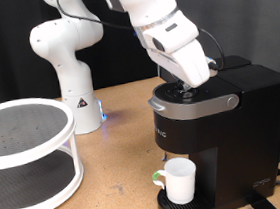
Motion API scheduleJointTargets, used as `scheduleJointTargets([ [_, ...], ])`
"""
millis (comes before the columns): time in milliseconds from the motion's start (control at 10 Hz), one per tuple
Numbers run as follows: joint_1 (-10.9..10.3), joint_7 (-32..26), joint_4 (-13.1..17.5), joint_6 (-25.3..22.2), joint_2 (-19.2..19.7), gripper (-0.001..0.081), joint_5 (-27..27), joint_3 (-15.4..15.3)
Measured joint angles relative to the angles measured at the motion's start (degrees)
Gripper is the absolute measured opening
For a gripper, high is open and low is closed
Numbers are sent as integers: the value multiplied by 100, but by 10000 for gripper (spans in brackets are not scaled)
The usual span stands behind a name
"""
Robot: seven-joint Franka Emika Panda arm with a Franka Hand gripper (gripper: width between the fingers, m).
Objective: Make a cup of coffee with the keurig machine
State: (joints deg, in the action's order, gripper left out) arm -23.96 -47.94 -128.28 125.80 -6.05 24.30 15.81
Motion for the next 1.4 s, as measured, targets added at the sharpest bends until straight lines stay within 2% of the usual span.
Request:
scheduleJointTargets([
  [600, 91, 593, 490, -926, 327, 1, 104, 94],
  [1400, 176, 774, 1054, -1841, 728, 1, 178, 232],
])
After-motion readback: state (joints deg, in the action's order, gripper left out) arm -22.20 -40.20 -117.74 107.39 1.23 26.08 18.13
